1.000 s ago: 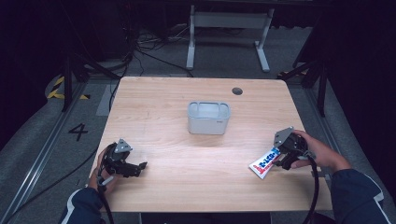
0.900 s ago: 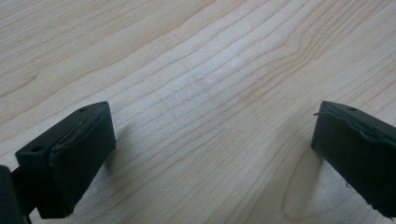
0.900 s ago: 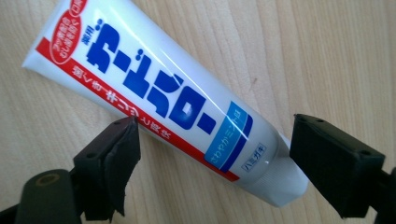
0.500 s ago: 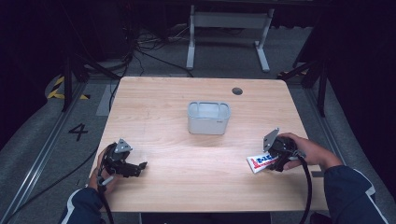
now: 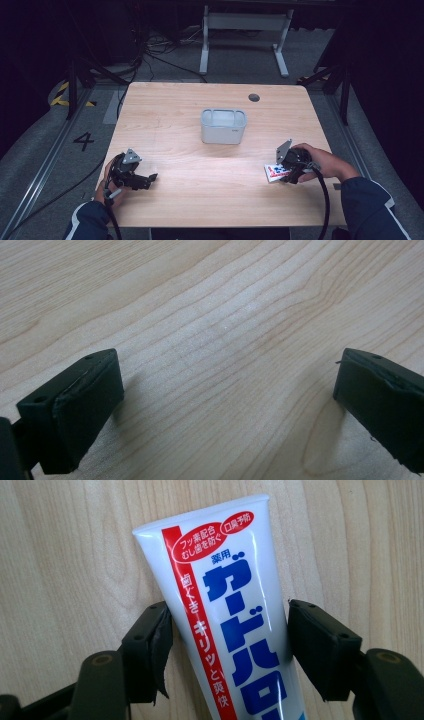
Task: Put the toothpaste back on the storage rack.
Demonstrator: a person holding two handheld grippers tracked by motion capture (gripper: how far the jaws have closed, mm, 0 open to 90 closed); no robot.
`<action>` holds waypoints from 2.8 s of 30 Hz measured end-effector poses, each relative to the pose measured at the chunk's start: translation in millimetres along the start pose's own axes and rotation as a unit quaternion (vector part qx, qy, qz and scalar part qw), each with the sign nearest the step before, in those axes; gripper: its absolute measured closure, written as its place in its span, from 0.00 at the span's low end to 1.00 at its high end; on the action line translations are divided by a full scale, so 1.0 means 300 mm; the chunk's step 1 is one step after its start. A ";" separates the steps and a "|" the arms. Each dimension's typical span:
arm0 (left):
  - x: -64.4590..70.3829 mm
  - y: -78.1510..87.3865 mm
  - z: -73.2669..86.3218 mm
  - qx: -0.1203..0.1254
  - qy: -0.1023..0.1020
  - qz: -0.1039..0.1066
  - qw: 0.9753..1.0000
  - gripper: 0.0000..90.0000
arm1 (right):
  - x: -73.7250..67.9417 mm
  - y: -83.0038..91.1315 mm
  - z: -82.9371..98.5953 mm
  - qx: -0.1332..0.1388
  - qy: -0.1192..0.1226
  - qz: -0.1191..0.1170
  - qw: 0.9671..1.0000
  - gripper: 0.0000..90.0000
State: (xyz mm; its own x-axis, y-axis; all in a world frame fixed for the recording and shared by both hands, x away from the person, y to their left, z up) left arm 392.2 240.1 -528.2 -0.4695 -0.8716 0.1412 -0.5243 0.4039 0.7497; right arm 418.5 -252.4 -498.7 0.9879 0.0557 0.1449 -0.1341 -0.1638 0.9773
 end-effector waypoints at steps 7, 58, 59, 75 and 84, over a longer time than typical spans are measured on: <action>-0.001 0.001 0.000 -0.001 -0.002 0.001 1.000 0.00 | 0.011 0.001 0.007 0.017 -0.016 -0.001 1.000 0.47; 0.001 0.001 0.001 0.000 0.000 0.001 1.000 0.00 | 0.009 0.124 0.099 0.229 -0.141 0.099 0.958 0.69; 0.001 0.001 0.001 0.000 0.000 0.001 1.000 0.00 | 0.009 0.125 0.101 0.229 -0.143 0.101 0.957 0.69; -0.002 0.002 0.000 0.000 -0.006 -0.001 1.000 0.00 | 0.006 0.145 0.128 0.271 -0.169 0.123 0.940 0.69; -0.002 0.002 0.000 0.000 -0.006 -0.001 1.000 0.00 | 0.009 0.158 0.129 0.284 -0.180 0.136 0.932 0.70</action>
State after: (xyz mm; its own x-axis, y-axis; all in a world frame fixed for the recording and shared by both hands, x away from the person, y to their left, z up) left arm 392.3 240.9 -527.9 -0.4775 -0.8686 0.1326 -0.5246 0.4028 0.7500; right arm 417.9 -298.2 -457.8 0.8996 -0.3811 0.2132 -0.4206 -0.6248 0.6578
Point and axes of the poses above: each handheld gripper's, and its own axes: y roughly backward along the jaws, z roughly out of its underside, x roughly to its right, the point moved 6 cm from there along -y, roughly forward along the jaws, and after that the axes turned 12 degrees about y, right-handed, at the moved point
